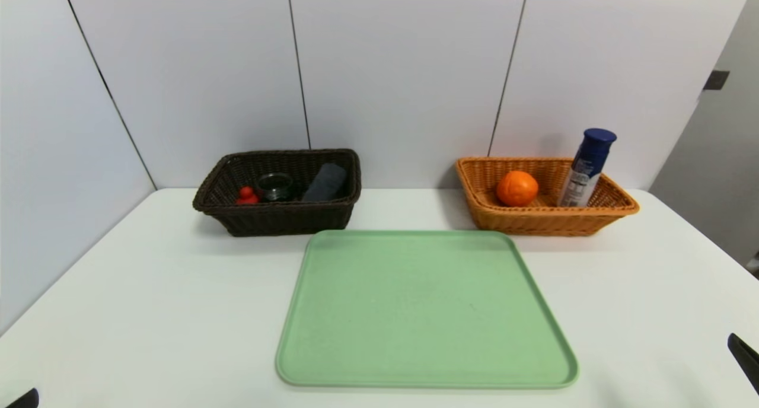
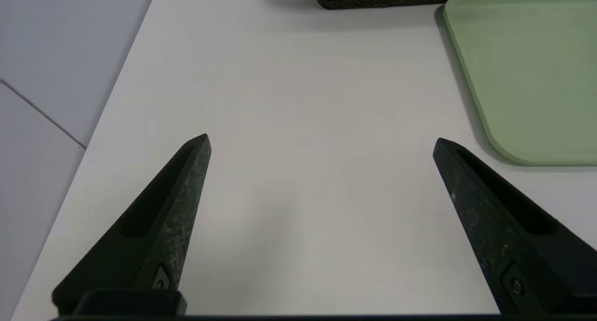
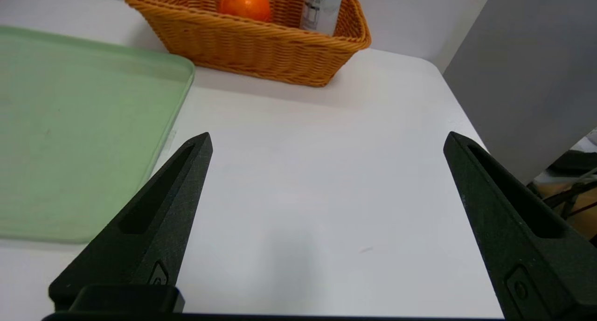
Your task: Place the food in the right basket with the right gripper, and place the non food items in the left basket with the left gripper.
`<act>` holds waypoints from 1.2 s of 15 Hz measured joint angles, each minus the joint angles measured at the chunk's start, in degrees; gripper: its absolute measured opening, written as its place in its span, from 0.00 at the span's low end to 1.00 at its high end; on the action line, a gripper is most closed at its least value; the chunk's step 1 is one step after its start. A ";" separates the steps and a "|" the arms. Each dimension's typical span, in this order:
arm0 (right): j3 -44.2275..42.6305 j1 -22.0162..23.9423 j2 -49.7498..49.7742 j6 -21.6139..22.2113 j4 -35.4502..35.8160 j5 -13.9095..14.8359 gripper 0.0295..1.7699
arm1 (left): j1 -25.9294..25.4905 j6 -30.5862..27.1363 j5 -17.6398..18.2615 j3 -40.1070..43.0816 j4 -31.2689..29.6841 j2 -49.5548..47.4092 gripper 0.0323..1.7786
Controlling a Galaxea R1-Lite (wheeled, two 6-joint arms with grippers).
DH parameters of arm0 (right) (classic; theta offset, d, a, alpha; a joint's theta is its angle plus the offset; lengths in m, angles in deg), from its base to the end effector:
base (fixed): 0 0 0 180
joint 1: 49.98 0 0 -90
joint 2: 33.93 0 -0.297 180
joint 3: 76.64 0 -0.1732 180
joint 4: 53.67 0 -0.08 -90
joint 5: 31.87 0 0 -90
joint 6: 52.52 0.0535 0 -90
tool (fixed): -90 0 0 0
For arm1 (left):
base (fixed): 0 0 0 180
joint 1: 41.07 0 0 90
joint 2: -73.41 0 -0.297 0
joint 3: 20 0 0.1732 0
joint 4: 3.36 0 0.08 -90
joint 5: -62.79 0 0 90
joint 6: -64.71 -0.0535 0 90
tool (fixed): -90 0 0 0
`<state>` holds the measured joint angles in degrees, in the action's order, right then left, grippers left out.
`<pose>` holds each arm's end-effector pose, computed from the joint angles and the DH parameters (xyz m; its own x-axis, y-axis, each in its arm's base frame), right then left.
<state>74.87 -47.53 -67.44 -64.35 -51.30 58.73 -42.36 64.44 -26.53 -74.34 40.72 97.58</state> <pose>0.0582 -0.0030 0.1426 0.9975 -0.0532 -0.0462 0.0426 0.9778 -0.2053 0.0084 -0.0004 0.1766 0.9706 0.0100 -0.2404 -0.0099 0.9999 0.0017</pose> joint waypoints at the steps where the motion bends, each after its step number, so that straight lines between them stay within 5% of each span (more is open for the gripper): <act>1: -0.33 0.38 3.00 -0.02 -3.63 -0.65 0.97 | 0.00 0.02 0.00 0.34 1.82 -2.12 0.95; 4: -2.04 0.96 12.48 -0.33 -16.65 -1.78 0.97 | 0.00 0.00 -0.02 0.83 8.74 -8.55 0.95; 7: -4.29 1.02 16.31 -0.24 -19.04 -2.50 0.97 | 0.11 0.29 -0.46 0.43 13.32 -13.41 0.95; 12: -12.84 -3.33 18.41 -0.02 -31.27 -2.44 0.97 | 0.17 0.40 -0.41 -0.46 13.51 -15.63 0.95; 18: -8.40 -2.78 25.80 -0.27 -32.33 -2.50 0.97 | 0.33 0.11 -0.55 1.72 11.67 -16.65 0.95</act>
<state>66.47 -50.31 -41.64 -64.61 -83.63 56.23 -42.03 64.55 -27.08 -72.62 52.38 80.93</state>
